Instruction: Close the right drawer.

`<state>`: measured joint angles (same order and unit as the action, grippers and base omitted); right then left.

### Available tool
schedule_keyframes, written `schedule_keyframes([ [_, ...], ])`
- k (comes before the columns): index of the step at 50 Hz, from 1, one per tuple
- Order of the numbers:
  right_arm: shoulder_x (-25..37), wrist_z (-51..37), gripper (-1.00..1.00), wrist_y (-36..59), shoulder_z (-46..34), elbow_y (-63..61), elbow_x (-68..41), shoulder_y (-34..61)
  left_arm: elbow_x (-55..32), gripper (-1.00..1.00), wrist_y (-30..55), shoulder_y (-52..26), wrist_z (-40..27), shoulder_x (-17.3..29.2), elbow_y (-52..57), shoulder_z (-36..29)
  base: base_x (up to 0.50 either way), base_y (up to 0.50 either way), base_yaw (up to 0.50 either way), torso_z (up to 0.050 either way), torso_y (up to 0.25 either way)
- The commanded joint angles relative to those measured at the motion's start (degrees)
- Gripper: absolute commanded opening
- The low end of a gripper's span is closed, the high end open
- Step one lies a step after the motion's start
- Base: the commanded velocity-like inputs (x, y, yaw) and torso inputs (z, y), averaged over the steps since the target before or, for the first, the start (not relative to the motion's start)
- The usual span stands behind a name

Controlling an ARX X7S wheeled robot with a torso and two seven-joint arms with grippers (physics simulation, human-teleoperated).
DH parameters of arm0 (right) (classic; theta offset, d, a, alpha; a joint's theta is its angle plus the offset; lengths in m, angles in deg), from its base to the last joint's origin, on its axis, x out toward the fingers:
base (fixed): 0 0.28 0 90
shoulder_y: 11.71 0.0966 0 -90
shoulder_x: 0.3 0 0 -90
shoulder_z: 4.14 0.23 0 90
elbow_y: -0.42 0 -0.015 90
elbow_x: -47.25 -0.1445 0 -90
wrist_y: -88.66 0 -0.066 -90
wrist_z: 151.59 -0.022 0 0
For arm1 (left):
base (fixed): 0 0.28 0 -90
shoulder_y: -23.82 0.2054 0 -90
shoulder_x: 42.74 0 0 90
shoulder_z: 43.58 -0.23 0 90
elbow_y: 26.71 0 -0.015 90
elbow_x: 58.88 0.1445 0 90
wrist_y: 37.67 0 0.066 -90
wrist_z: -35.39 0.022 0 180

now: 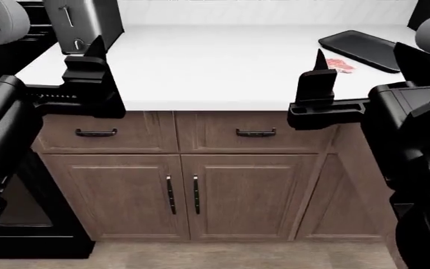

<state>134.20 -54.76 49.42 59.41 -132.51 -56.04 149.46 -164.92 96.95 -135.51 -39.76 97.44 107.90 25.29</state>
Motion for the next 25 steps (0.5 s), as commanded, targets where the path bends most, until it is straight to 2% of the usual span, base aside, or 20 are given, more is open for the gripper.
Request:
schedule_keyframes([
  [1,2.3,-2.2,1.0,0.2,-1.3,-0.6,-5.1,2.5,-5.4,1.0,-1.1,-1.5,-2.2,1.6,0.3,-0.3,0.0,0.0,0.0,0.05,0.0],
  [25,1.6,2.6,1.0,0.4,-1.8,-2.4,-3.5,1.8,-4.7,1.0,-2.7,-0.7,-1.8,2.0,0.9,0.7,0.0,0.0,0.0,0.05,0.0],
])
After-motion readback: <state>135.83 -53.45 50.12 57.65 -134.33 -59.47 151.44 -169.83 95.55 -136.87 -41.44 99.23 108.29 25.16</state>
